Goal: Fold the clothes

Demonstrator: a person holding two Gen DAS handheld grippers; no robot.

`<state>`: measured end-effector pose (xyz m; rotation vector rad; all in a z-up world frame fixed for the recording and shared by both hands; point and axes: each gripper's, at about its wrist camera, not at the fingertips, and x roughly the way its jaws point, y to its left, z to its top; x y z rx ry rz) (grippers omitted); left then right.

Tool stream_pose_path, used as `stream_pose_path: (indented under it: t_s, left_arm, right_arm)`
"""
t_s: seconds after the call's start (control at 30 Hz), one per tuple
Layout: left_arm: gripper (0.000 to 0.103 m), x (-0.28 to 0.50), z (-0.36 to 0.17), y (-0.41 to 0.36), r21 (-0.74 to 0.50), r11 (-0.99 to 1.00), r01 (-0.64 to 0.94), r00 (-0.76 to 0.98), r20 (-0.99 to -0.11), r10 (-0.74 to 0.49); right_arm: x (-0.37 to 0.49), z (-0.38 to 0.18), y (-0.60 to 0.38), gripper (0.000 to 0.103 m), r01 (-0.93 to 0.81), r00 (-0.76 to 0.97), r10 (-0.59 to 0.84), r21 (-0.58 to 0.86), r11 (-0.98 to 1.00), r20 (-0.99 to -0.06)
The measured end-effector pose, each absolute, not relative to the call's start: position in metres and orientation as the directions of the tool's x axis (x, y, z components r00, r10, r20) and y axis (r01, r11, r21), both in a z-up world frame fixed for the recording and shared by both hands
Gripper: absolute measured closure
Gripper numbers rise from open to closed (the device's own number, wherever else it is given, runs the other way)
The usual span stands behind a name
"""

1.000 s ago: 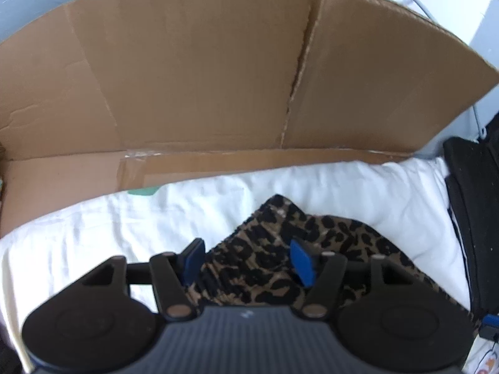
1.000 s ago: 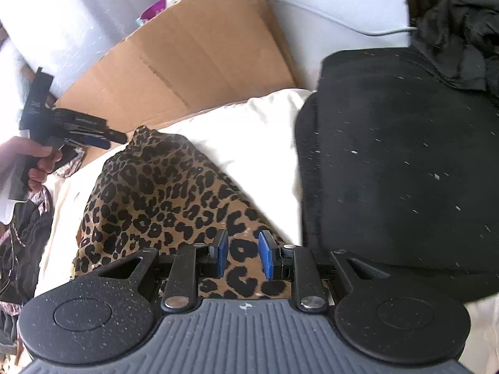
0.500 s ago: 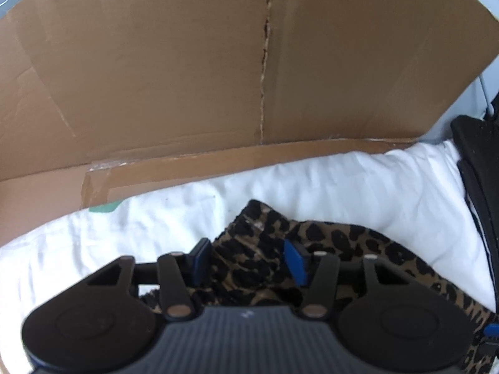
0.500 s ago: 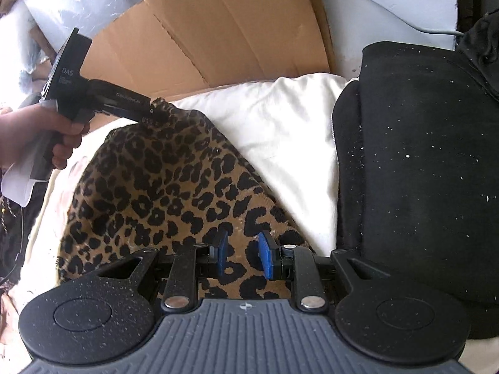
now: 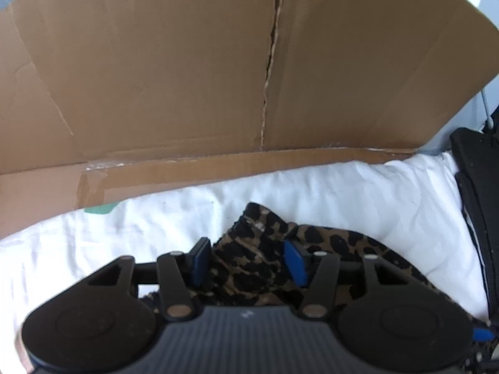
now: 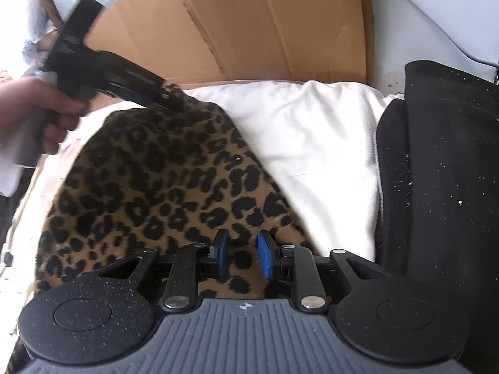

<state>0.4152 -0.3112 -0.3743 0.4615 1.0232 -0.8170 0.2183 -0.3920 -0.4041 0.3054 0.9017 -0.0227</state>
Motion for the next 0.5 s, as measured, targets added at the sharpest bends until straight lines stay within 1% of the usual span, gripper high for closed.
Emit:
stream_pose_path:
  t_s: [0.1,0.2,0.3,0.37,0.5]
  left_arm:
    - [0.049,0.411,-0.359,-0.303,-0.003,0.618,0.786,0.293,-0.879,-0.377]
    - [0.05,0.406,-0.344,-0.293,0.008,0.608,0.794,0.305,-0.871,-0.386]
    - [0.05,0.396,-0.332,-0.283,-0.015,0.584,0.811,0.283,-0.865,-0.415]
    - [0.053,0.387,-0.328,-0.278,-0.03,0.564,0.825,0.263,-0.863,-0.43]
    - [0.054,0.369,-0.331,-0.273,-0.064,0.53,0.845,0.219,-0.864,-0.453]
  right_arm:
    - [0.221,-0.405,-0.398,0.077,0.181,0.621,0.061,0.219,0.959,-0.781]
    - [0.221,-0.407,-0.406,0.077,0.201,0.611,0.05,0.216,0.955,-0.79]
    - [0.222,-0.408,-0.407,0.078,0.213,0.608,0.03,0.2,0.956,-0.794]
    - [0.223,-0.409,-0.407,0.078,0.22,0.604,0.017,0.187,0.958,-0.797]
    - [0.222,-0.41,-0.415,0.078,0.255,0.592,0.0,0.187,0.949,-0.806]
